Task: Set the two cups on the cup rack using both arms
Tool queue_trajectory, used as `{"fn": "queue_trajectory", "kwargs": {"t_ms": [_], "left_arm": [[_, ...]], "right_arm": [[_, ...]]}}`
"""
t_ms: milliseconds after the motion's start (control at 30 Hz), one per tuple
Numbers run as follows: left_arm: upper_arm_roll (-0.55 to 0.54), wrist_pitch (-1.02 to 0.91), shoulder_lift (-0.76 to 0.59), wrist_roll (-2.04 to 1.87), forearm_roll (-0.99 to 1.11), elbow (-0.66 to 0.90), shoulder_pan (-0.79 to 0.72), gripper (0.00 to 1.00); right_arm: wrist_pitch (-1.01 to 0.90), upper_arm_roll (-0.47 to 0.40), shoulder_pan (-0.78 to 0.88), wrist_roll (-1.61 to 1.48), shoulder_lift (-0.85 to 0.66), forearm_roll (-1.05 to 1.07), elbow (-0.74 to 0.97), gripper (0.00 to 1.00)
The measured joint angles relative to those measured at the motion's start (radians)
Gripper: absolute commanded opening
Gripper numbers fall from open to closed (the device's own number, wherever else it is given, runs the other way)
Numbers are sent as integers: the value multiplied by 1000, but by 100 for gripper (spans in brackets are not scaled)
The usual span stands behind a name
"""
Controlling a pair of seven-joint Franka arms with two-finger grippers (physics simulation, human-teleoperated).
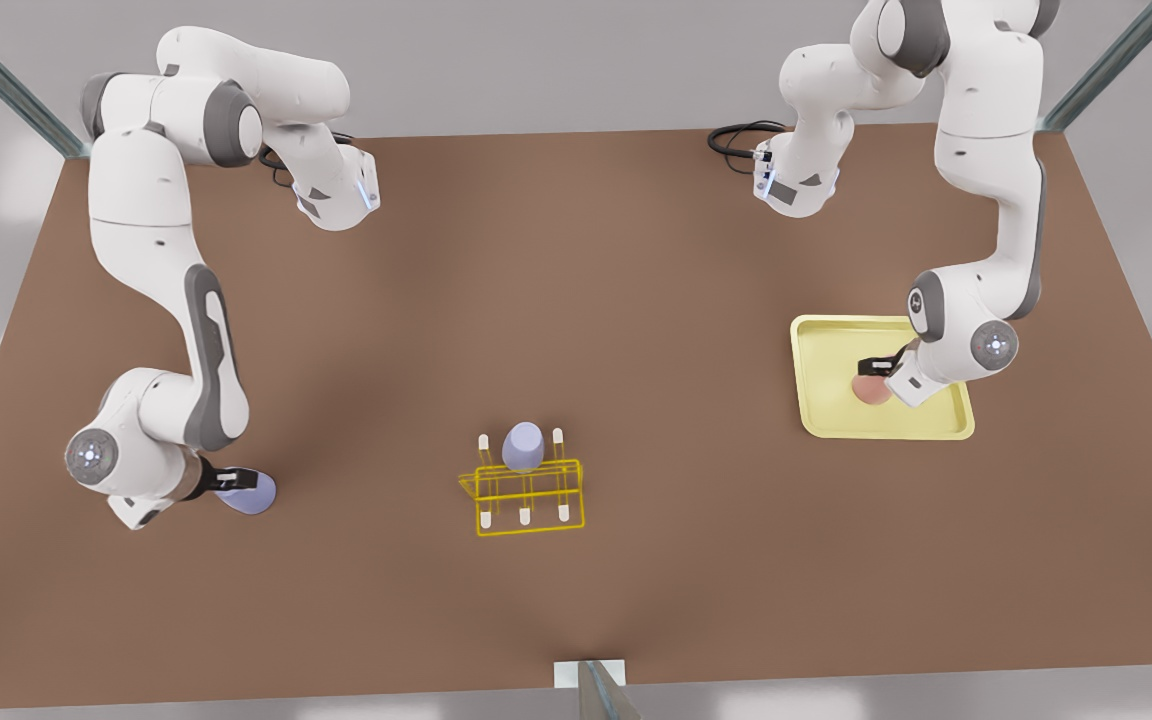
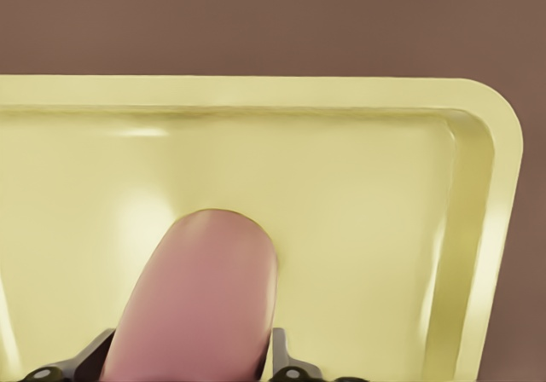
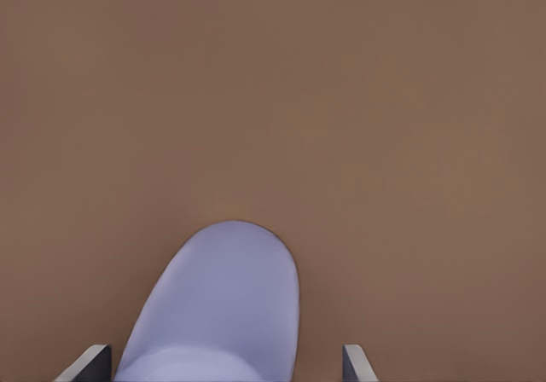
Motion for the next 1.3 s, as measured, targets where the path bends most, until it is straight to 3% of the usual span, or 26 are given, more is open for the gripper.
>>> {"fn": "queue_trajectory", "kwargs": {"t_ms": [533, 700, 833, 1000, 1167, 1300], "left_arm": [[-1, 29, 15, 27, 1, 11, -5, 85], [-3, 13, 6, 30, -2, 35, -4, 85], [-6, -80, 10, 25, -5, 150, -4, 85], [-71, -239, 31, 1, -11, 334, -2, 84], [-237, -391, 199, -107, -50, 681, -6, 84], [-309, -459, 343, -255, -149, 940, -7, 84]], "right_arm": [[113, 2, 10, -13, 14, 33, -86, 100], [122, 3, 11, -18, 12, 35, -89, 87], [124, 6, 16, -23, 7, 37, -91, 79], [125, 8, 14, -26, 6, 43, -86, 78], [122, 12, 13, -18, -6, 58, -79, 78], [102, 46, 18, -12, -53, 79, -70, 78]]}}
